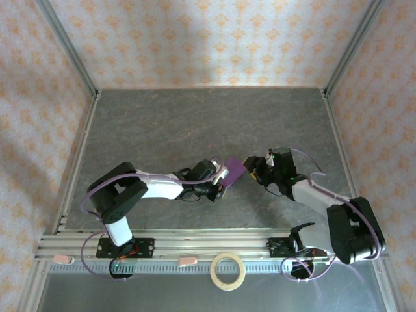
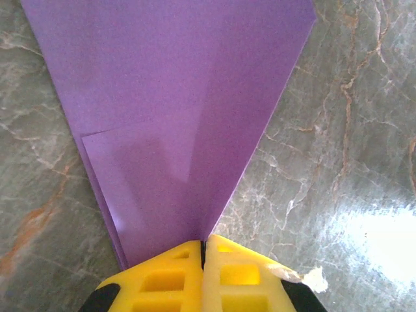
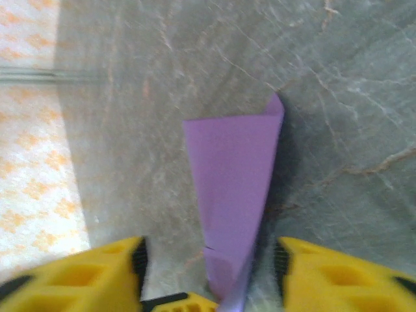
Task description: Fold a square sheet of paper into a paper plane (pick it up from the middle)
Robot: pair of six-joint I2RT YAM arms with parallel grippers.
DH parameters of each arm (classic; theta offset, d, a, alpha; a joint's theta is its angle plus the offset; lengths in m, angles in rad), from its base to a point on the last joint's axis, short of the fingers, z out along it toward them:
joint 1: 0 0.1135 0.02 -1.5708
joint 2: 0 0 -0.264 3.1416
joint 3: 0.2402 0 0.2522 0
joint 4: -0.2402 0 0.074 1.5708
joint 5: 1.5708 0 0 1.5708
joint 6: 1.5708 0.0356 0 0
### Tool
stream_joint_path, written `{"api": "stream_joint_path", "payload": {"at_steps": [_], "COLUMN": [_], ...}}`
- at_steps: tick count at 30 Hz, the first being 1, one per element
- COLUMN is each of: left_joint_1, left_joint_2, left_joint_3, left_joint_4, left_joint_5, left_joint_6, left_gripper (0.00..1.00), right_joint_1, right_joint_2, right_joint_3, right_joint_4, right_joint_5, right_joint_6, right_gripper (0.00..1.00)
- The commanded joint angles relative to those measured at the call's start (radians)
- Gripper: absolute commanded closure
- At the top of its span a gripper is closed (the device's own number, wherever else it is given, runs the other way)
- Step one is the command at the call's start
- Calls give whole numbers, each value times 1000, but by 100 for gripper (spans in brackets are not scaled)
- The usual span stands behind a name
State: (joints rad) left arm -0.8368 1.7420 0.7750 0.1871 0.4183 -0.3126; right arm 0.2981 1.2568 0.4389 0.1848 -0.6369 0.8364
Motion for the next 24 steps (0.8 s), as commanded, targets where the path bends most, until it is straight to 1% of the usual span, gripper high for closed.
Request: {"api": "stream_joint_path", "payload": {"at_steps": [1, 8, 10, 12, 14, 16, 18, 20, 24], "left_joint_1": [1, -13, -22, -30, -42, -58, -70, -85, -111], "left_joint_2": [-42, -51, -55, -56, -56, -58, -57, -57, -58], "left_joint_3": [21, 44, 51, 57, 66, 78, 85, 94, 113], "left_joint_4": [-53, -111, -129, -142, -164, -189, -207, -230, -271], "left_joint_5": [-62, -99, -122, -145, -174, -218, -254, -295, -374], "left_joint_6": [50, 97, 108, 119, 134, 152, 169, 186, 216], "left_gripper": [100, 100, 100, 100, 100, 100, 100, 100, 100], "right_joint_1": [-1, 22, 32, 39, 44, 47, 47, 47, 48], "right_joint_2": [37, 170, 208, 243, 266, 275, 282, 286, 290], "right_joint_3": [30, 77, 98, 116, 128, 134, 142, 150, 155], "right_joint_4": [-20, 41, 39, 28, 12, 2, -22, -37, -44], "right_joint_5": [-45, -129, -133, -144, -140, -135, -130, -127, -134], "right_joint_6": [54, 62, 60, 50, 39, 31, 16, 6, -4], "right_gripper": [38, 42, 49, 52, 58, 68, 75, 78, 88]}}
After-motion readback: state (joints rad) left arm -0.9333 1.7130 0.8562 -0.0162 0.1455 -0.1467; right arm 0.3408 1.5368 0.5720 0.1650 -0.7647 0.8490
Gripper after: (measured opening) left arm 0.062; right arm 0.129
